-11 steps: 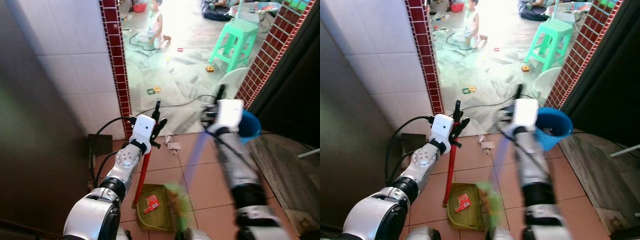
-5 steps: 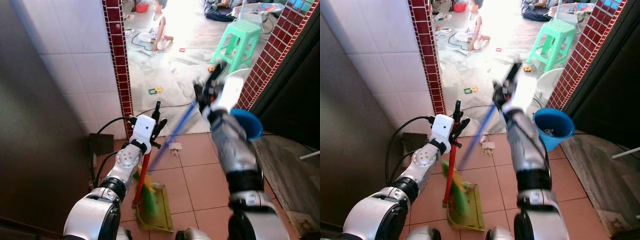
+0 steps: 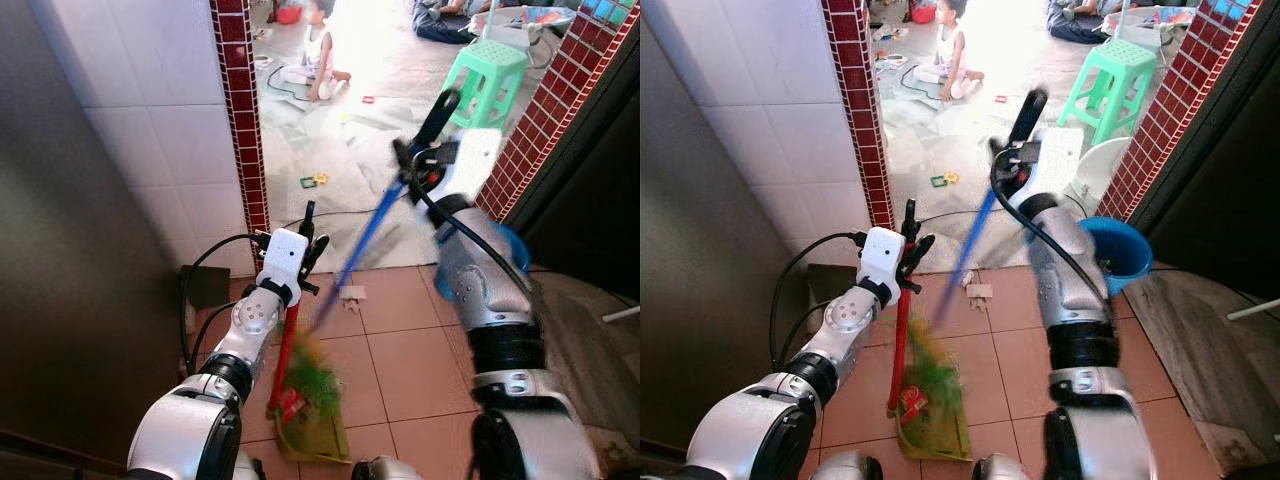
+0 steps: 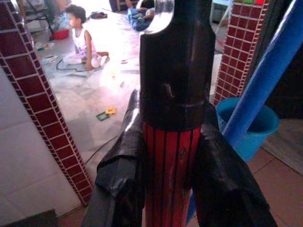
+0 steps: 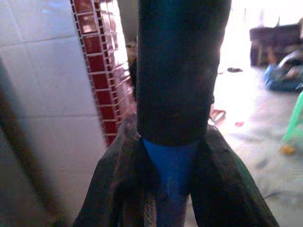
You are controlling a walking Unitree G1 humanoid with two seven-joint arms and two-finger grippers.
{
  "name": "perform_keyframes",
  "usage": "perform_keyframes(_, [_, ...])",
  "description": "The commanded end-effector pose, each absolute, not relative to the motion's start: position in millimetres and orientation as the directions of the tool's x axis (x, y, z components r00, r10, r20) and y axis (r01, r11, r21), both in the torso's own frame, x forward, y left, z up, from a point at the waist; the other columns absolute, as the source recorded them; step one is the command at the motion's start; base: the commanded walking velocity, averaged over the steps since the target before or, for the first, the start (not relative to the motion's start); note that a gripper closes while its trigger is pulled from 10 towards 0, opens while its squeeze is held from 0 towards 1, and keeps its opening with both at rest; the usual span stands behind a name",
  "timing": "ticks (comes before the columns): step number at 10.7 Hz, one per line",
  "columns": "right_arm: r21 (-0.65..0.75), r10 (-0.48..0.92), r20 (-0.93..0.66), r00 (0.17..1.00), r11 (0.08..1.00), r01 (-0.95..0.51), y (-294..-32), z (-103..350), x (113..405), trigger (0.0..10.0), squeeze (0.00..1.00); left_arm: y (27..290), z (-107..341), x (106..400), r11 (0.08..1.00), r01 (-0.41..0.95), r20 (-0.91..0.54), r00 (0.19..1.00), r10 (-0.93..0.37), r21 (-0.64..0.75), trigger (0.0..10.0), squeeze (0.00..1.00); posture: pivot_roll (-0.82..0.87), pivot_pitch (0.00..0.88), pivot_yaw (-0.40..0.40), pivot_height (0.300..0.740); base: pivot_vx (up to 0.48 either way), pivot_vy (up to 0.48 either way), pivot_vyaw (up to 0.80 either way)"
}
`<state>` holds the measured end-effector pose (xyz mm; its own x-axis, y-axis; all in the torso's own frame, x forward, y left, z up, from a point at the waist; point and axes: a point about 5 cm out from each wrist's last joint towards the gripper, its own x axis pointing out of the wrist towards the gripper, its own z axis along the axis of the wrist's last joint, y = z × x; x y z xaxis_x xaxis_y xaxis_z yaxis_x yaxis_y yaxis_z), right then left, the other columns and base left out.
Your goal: Sweep floor
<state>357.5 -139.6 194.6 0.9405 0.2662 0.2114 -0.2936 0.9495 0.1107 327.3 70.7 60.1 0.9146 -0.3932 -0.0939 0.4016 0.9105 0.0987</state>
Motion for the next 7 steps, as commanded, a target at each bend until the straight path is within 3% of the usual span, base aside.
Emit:
perform_keyframes(1, [0.055, 0.244, 0.332, 0.911, 0.959, -0.277, -144.0, 222.7, 357.1, 10.0, 0.00, 70.3, 60.1, 329.2, 0.903, 0.413, -0.118, 0.909, -0.401, 0.118, 10.0, 0.00, -0.07, 0.000, -0.015, 0.740, 0.000, 0.000, 0.00])
perform_keyframes(3, [-0.034, 0.197, 0.325, 0.925, 0.980, -0.197, -155.6, 212.7, 354.9, 10.0, 0.00, 70.2, 59.5, 328.9, 0.903, 0.413, -0.121, 0.909, -0.399, 0.123, 10.0, 0.00, -0.07, 0.000, -0.016, 0.740, 0.000, 0.000, 0.00])
perform_keyframes(4, [-0.011, 0.180, 0.284, 0.942, 0.983, -0.184, -157.8, 199.5, 354.3, 10.0, 0.00, 70.0, 59.4, 328.9, 0.902, 0.413, -0.122, 0.908, -0.400, 0.124, 10.0, 0.00, -0.07, 0.000, -0.016, 0.740, 0.000, 0.000, 0.00])
perform_keyframes(7, [0.016, 0.175, 0.095, 0.980, 0.984, -0.177, -141.9, 145.3, 345.1, 10.0, 0.00, 70.0, 59.2, 329.0, 0.903, 0.411, -0.125, 0.909, -0.397, 0.126, 10.0, 0.00, -0.07, 0.000, -0.016, 0.740, 0.000, 0.000, 0.00])
